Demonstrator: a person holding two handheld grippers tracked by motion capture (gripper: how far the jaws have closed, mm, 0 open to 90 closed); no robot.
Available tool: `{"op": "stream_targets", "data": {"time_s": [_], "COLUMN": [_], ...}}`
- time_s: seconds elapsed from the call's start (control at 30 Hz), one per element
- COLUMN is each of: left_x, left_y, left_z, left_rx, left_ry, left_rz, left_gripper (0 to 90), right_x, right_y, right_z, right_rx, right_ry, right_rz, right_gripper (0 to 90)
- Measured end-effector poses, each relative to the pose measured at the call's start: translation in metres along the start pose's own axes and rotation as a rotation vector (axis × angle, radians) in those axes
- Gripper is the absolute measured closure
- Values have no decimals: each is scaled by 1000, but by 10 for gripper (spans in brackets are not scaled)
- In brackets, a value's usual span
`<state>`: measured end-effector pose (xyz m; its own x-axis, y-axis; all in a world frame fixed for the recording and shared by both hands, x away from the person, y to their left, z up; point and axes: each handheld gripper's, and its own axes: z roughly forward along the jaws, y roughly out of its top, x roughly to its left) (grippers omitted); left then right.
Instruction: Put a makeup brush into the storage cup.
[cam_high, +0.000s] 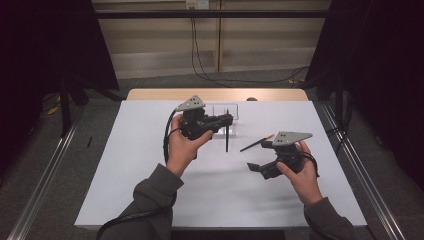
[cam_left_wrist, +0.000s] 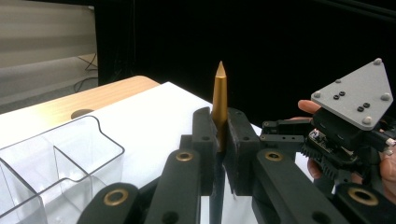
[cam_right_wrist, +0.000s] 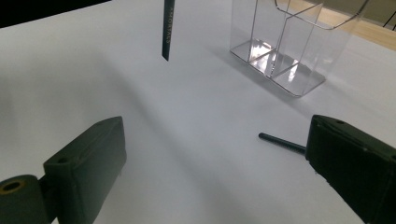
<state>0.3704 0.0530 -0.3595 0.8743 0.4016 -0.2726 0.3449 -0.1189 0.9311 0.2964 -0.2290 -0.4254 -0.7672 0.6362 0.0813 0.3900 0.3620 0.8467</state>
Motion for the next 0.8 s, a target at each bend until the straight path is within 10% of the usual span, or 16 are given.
{"op": "stream_targets", "data": {"time_s": [0.8], "left_x": [6], "left_y": [6], "left_z": [-1], "left_rx": [-2], "left_ry": [33], "left_rz": [22], "left_gripper": [837], "right_x": [-4], "right_y": [-18], "right_z": [-11], "right_rx": [10], "right_ry": [-16], "right_rz": [41], "right_gripper": [47]}}
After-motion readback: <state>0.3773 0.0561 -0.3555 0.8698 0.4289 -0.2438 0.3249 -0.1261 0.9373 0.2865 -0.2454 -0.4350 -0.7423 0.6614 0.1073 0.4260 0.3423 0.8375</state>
